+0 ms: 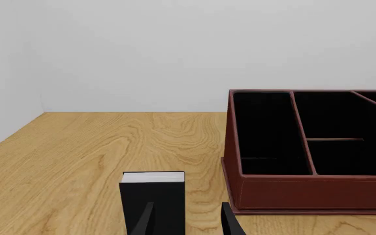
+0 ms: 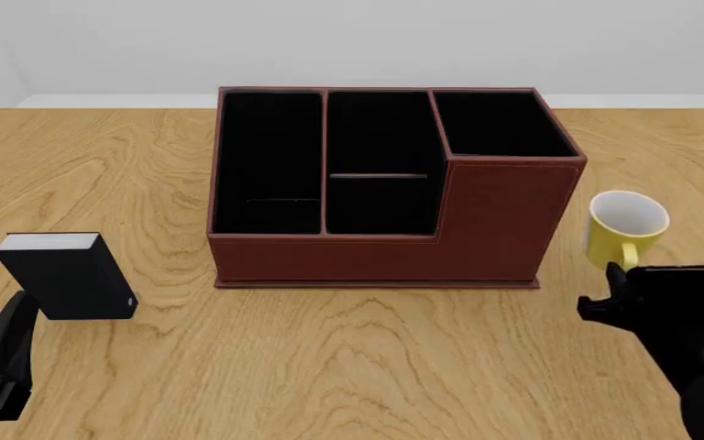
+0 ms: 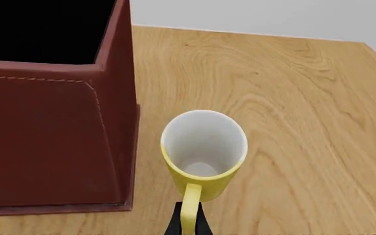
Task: Pick up the yellow and white mug and place it to the right of the caddy.
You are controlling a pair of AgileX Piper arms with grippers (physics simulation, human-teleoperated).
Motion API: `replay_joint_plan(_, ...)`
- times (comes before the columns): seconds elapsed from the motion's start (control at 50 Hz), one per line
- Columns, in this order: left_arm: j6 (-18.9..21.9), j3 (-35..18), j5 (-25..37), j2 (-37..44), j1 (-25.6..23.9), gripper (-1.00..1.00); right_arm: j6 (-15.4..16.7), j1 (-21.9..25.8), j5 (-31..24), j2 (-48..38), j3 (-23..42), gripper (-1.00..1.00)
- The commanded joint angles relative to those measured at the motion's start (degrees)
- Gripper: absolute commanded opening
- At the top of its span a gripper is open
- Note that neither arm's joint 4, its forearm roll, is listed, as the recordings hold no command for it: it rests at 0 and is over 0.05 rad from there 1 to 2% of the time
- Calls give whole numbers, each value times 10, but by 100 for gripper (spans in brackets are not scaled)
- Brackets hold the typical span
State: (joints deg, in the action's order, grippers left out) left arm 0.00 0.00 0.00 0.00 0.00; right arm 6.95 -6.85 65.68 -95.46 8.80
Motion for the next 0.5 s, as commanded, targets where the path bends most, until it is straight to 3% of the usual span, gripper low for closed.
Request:
replay_joint_plan(0.02,0,0,0,0,0,100,-5,-2,21,-28,3,-100)
replay_joint_plan(0.5,0,0,0,0,0,100,-9,-4,41,-72,11,-100)
